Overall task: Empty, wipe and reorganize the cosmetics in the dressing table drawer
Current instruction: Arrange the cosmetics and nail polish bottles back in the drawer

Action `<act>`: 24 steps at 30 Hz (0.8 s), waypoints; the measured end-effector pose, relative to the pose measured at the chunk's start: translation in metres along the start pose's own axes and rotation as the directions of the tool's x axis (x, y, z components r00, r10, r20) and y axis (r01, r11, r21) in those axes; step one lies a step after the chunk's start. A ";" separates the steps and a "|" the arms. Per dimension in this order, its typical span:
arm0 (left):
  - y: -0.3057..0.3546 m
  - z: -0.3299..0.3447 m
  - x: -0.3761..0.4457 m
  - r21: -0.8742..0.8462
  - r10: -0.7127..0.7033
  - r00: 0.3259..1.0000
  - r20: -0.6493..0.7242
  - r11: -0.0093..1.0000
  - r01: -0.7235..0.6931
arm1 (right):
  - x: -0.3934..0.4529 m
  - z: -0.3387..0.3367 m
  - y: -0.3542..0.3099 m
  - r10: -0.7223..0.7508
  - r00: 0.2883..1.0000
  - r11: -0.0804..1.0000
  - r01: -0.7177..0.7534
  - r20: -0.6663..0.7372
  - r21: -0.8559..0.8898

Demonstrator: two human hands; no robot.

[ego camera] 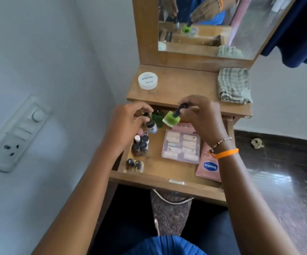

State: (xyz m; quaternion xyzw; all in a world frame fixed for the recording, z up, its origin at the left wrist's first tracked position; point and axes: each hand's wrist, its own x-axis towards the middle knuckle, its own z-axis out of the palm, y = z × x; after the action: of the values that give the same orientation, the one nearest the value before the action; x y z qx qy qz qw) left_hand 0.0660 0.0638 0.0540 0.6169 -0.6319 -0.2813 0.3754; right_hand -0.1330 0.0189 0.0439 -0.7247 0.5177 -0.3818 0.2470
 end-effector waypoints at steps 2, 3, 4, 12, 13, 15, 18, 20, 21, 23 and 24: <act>-0.015 -0.008 -0.020 0.016 -0.036 0.999 -0.011 0.999 0.036 | -0.016 0.016 -0.004 0.009 0.997 1.000 -0.010 0.071 0.010; -0.021 -0.011 -0.028 0.005 -0.049 0.999 -0.006 0.999 0.049 | -0.023 0.024 -0.005 0.003 0.995 1.000 -0.003 0.103 0.001; -0.025 -0.012 -0.034 -0.016 -0.060 0.998 0.001 0.998 0.060 | -0.028 0.031 -0.006 -0.007 0.991 1.000 0.008 0.131 -0.005; -0.046 0.003 -0.047 0.091 -0.057 0.998 0.026 0.994 0.054 | -0.056 0.070 -0.008 -0.041 0.981 0.999 0.039 0.189 0.010; -0.048 0.004 -0.046 0.111 -0.053 0.998 0.033 0.993 0.050 | -0.057 0.072 -0.008 -0.041 0.979 0.999 0.040 0.199 0.009; -0.049 0.006 -0.046 0.133 -0.058 0.997 0.045 0.990 0.051 | -0.059 0.075 -0.007 -0.035 0.975 0.999 0.036 0.222 0.003; -0.046 0.003 -0.049 0.128 -0.073 0.995 0.073 0.990 0.064 | -0.061 0.076 -0.006 -0.030 0.972 0.999 0.033 0.234 -0.010; -0.044 0.000 -0.052 0.131 -0.063 0.993 0.096 0.990 0.050 | -0.062 0.076 -0.005 -0.024 0.973 0.999 0.029 0.231 -0.018; -0.044 -0.001 -0.053 0.137 -0.059 0.993 0.103 0.990 0.044 | -0.062 0.076 -0.004 -0.022 0.973 0.999 0.028 0.229 -0.020; -0.046 0.001 -0.053 0.152 -0.059 0.992 0.114 0.988 0.042 | -0.062 0.078 -0.004 -0.027 0.971 0.999 0.035 0.238 -0.028; -0.048 0.002 -0.052 0.162 -0.067 0.990 0.122 0.986 0.046 | -0.062 0.078 -0.004 -0.033 0.969 0.998 0.043 0.245 -0.036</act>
State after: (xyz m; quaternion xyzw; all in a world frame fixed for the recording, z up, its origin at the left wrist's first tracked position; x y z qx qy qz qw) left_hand 0.0895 0.1114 0.0065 0.6434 -0.6571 -0.2793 0.2762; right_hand -0.0783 0.0751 -0.0173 -0.7809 0.4770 -0.2837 0.2866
